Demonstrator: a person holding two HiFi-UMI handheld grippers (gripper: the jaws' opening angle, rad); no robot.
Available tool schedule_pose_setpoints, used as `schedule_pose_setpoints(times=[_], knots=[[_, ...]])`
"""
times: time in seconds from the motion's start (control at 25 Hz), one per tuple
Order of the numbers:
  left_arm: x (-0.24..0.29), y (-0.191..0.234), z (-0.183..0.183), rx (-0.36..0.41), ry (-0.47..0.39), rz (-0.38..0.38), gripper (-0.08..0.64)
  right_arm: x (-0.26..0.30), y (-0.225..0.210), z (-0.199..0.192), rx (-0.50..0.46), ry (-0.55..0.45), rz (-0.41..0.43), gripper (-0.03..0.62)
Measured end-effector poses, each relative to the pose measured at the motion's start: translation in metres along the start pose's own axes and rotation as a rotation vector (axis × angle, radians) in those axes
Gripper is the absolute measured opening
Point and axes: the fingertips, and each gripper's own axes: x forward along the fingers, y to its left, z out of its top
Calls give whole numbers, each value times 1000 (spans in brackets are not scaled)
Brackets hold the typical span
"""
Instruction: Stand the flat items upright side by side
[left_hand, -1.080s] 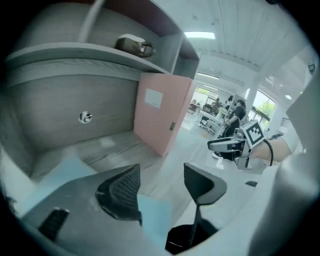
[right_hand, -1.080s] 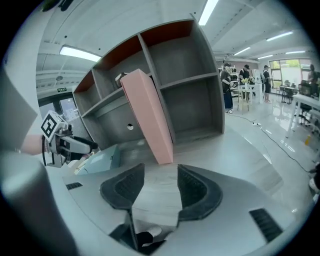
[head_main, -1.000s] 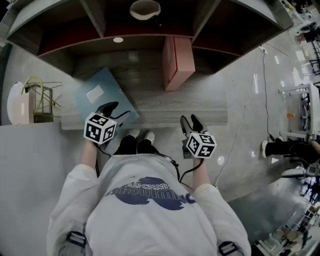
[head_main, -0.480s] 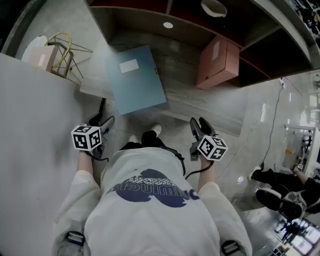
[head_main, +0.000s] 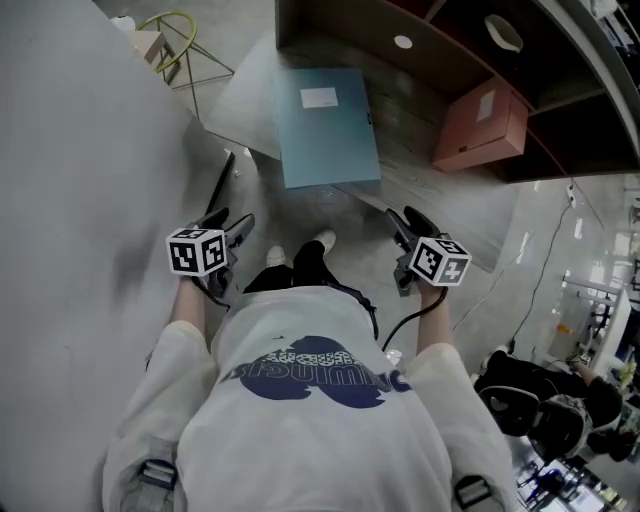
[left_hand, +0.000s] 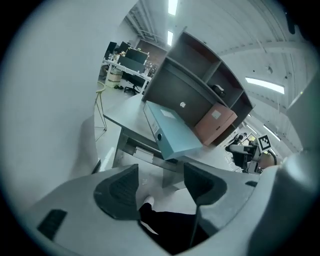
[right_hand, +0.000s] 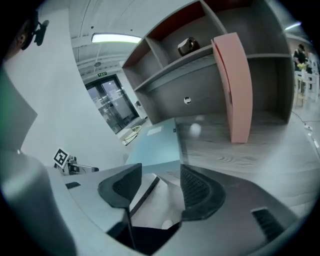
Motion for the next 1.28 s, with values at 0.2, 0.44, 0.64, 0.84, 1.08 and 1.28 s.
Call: schedule_pose_setpoints(times=[0.2,0.44,0.64,0.84,1.08,1.28], knots=[[22,-21,1,-52,4,-80,282,11,19,-6,-14,84,40,252],[67,-39,14,-134,27,-149,295,28,12,6,-46,139,69,252],[99,-38,27,-166,68,-113,307,56,-3,23,-31,207,111,252],[130,-36,38,-243,89,-111,313,85,-10,48,-69,263,171,252],[156,-33,46,-297,112,-155,321,106,-23,69,-100,315,230,252],[164,-26,46,-348,124,-173,327,124,-33,74,-92,362,264,252]])
